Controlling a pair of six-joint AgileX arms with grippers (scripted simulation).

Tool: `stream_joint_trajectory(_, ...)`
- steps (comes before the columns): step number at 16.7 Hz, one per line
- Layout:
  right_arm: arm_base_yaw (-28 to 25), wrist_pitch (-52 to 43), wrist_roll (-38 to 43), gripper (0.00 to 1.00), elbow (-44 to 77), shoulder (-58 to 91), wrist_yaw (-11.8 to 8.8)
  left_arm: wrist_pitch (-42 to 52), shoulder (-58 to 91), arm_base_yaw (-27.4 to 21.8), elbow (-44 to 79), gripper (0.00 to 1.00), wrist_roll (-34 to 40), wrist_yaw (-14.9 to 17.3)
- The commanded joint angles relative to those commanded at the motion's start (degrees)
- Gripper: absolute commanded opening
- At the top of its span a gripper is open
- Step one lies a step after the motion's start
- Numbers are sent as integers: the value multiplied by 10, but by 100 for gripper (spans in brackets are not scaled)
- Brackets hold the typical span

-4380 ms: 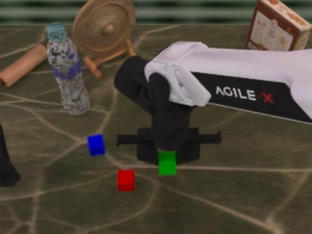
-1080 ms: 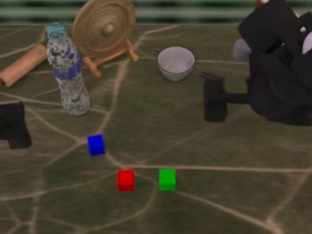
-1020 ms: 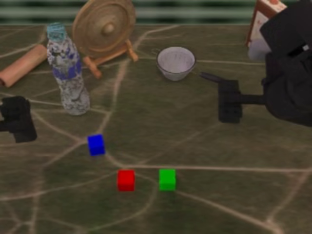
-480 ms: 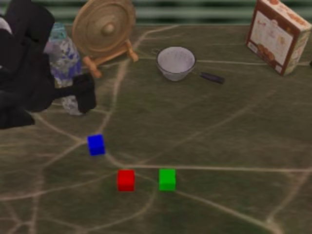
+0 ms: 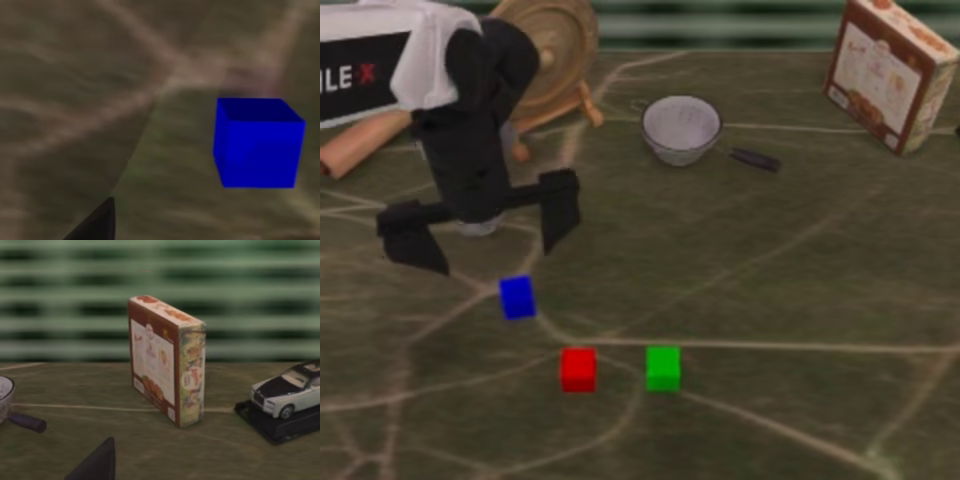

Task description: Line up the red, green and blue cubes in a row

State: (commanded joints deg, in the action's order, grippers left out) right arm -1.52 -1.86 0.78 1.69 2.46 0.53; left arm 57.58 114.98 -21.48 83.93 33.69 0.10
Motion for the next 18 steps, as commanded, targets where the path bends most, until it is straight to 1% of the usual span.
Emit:
stream_joint_trajectory(2,9,17,-7,100,-15,-22,-5,9,19,-4,16,100,6,0)
stream_joint_trajectory(9,9,19,-8,100,-17,-25,-5,0,27,-2,12,100,6,0)
stream_joint_trajectory(15,9,19,-8,100,-17,-25,-5,-125,84,-3,-51,100,5,1)
stream_joint_trajectory(18,9,19,-8,100,-17,-25,-5,-147,97,-3,-64,100,5,1)
